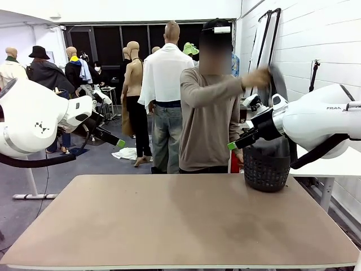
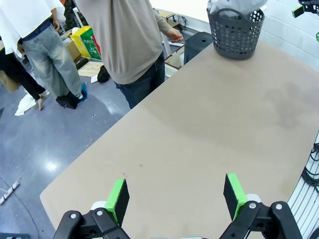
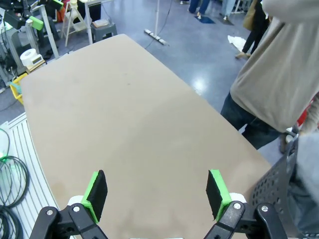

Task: Fold the training pants.
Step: Grab both ends of the Training pants handed by a person.

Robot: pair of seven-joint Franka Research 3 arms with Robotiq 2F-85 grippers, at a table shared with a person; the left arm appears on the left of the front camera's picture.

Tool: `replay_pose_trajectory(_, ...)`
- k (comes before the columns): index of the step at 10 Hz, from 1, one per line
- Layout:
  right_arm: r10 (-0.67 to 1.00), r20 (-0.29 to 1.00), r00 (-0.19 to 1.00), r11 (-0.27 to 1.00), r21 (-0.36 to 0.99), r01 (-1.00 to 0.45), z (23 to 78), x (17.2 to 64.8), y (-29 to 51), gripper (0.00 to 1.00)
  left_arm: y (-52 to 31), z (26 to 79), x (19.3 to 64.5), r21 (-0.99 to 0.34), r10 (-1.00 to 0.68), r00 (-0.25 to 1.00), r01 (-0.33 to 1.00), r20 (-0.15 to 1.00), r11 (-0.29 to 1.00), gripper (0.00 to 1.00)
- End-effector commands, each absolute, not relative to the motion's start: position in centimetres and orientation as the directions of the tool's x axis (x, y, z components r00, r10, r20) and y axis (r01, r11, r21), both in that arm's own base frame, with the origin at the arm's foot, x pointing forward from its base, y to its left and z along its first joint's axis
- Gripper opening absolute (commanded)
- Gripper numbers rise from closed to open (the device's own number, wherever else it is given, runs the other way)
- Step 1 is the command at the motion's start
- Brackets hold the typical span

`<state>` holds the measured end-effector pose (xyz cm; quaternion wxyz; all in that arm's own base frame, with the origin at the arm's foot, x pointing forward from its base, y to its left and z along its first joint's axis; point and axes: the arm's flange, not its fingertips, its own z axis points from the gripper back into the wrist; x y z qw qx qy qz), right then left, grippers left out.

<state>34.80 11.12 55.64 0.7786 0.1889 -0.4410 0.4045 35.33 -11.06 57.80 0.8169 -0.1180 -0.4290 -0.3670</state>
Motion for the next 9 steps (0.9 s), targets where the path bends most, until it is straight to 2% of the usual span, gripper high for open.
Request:
replay_pose_trajectory(1,0.464,0.839,0.285,0.602,-0.063,-0.796,55.63,34.80,11.10,1.00,-10.89,57.77,35.35,0.127,-0.506,0.356,0.707,0.785,0.695,1.00)
replay_pose_trajectory(9,0.464,0.839,0.285,0.602,-0.063,-0.796,55.63,34.80,11.10,1.00,-10.89,57.77,35.35,0.127,-0.506,0.356,0.707,0.785,0.695,1.00)
